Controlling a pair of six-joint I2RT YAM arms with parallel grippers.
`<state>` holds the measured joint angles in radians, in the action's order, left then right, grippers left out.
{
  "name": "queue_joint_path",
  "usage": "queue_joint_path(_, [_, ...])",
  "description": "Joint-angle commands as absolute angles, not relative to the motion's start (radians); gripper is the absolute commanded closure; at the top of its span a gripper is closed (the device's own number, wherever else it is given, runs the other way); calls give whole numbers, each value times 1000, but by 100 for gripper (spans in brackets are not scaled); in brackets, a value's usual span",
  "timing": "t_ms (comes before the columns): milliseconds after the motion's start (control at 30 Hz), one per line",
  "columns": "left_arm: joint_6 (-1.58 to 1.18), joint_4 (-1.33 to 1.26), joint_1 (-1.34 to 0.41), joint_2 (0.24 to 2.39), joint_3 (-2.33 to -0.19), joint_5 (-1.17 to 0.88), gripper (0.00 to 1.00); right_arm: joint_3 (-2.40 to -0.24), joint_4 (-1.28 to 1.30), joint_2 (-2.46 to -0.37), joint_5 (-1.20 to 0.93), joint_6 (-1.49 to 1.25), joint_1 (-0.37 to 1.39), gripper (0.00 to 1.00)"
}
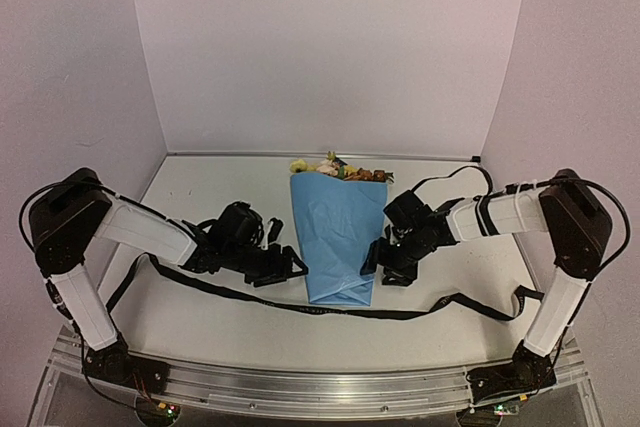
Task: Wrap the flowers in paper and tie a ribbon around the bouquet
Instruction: Pick up the folded bouquet from the center of the board.
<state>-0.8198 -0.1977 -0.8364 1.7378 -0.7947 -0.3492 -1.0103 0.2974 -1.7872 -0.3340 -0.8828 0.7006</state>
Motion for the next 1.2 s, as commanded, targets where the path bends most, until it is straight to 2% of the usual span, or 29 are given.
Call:
queue_joint_path(0, [-841,-288,-853,1794,-850,-404,33,-1015,242,-1811,-335,-932,720,43])
queue_joint_path(333, [-886,-312,-861,1875,-889,-429,44,-1005,198,-1855,-347,-986,730,69])
queue_joint_path(533, [-904,-260,-861,1891,-926,-440,57,-1044,251,-1838,-357,-1000,730,98])
queue_joint_path(900, [-904,-91,-861,1877,-1019,-501,76,-1117,409,-1769,-375,-1044,730,100])
queue_joint_path(1167, [-913,-26,-862,1835,-1013,-545,78,-1127,449,-1747,-396,-1097,753,100])
